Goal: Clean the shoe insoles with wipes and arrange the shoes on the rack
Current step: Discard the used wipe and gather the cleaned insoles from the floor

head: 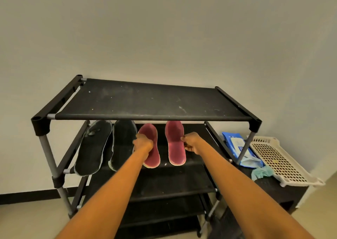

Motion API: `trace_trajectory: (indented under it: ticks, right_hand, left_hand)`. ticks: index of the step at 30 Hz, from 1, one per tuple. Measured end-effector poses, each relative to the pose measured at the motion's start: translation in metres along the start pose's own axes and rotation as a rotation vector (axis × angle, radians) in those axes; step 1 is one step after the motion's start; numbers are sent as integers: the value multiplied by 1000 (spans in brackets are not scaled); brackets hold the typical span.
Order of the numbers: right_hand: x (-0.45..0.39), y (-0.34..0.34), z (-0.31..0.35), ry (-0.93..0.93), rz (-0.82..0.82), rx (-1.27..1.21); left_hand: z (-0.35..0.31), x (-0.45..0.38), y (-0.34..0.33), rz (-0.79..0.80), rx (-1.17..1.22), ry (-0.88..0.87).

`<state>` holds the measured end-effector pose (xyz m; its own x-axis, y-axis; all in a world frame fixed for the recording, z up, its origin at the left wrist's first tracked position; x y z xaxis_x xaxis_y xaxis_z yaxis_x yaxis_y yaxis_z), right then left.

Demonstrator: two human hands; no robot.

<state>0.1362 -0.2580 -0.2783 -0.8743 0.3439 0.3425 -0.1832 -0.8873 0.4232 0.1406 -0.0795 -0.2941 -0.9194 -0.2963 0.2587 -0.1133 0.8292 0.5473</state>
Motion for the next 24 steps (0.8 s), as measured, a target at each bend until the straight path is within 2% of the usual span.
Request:
trace_trajectory:
  ticks: [6, 9, 11, 14, 16, 18, 20, 22, 24]
  right_hand:
    - [-19, -13, -3, -7, 23, -27]
    - [-23, -12, 0, -12, 9, -43]
    - [-25, -9, 1, -15, -18, -63]
    - [-26, -8, -2, -14, -25, -63]
    - [-24, -8, -4, -9, -12, -48]
    - [-19, -7, -3, -11, 8, -22]
    - [-16, -5, -4, -25, 19, 11]
    - [-11, -4, -4, -38, 35, 28]
    - [-7, -4, -5, -35, 37, 45]
  left_hand:
    - [-9, -6, -13, -76, 16, -1]
    - [-9, -8, -19, -144, 161, 106]
    - [-13, -7, -20, -157, 156, 111]
    - [-18, -5, -20, -156, 11, 83]
    - [-20, 3, -19, -177, -216, -55]
    - [-18, 13, -21, -203, -496, -313]
    - [-15, 21, -22, -184, -667, -496]
    - [-11, 26, -24, -62, -727, -548]
    - [-5, 30, -27, 70, -736, -498]
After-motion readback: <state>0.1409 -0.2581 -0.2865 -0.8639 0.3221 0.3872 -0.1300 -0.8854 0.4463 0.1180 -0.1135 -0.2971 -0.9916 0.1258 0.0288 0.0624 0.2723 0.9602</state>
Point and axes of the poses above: each hand's wrist, its own x-axis away from the middle knuckle, its own y-axis out of the back of the hand, z = x × y, the point moved 1 cm from there along -x, towards the middle knuckle, and after that the axes turned 4 degrees about -z, right-handed, at the moved point
